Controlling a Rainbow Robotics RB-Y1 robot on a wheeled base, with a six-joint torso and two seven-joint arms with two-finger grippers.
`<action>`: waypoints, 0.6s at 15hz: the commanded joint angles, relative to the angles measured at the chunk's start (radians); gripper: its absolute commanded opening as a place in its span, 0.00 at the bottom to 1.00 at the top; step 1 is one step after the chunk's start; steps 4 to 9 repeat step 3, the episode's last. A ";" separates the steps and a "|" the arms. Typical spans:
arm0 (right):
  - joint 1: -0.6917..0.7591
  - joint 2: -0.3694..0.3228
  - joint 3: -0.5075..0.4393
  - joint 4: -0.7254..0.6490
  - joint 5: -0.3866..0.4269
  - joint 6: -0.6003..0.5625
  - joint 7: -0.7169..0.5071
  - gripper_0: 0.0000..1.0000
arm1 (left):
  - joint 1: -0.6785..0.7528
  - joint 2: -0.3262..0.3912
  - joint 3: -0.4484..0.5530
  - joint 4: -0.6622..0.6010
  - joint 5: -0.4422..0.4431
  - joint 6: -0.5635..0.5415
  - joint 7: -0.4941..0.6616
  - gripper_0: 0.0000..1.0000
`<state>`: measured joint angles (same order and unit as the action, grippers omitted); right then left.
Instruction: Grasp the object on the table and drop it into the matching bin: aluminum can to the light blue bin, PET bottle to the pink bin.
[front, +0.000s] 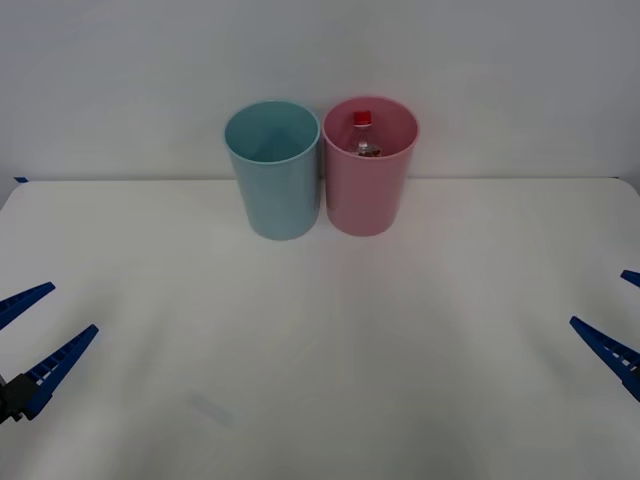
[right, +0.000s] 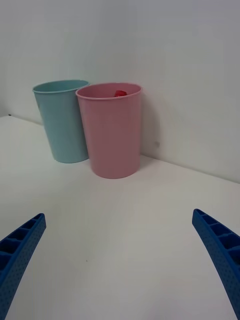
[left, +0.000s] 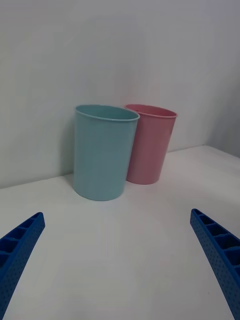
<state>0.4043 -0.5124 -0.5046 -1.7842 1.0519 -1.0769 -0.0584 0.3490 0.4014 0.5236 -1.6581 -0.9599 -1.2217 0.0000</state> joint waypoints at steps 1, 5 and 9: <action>0.004 0.000 0.001 0.000 0.000 0.000 0.000 1.00 | 0.000 0.000 0.000 0.000 0.000 0.000 0.000 1.00; 0.004 0.000 0.001 0.000 0.000 0.000 0.000 1.00 | 0.000 0.000 0.000 0.000 0.000 0.000 0.000 1.00; 0.004 0.000 0.001 0.000 0.000 0.000 0.000 1.00 | 0.000 0.000 0.000 0.000 0.000 0.000 0.000 1.00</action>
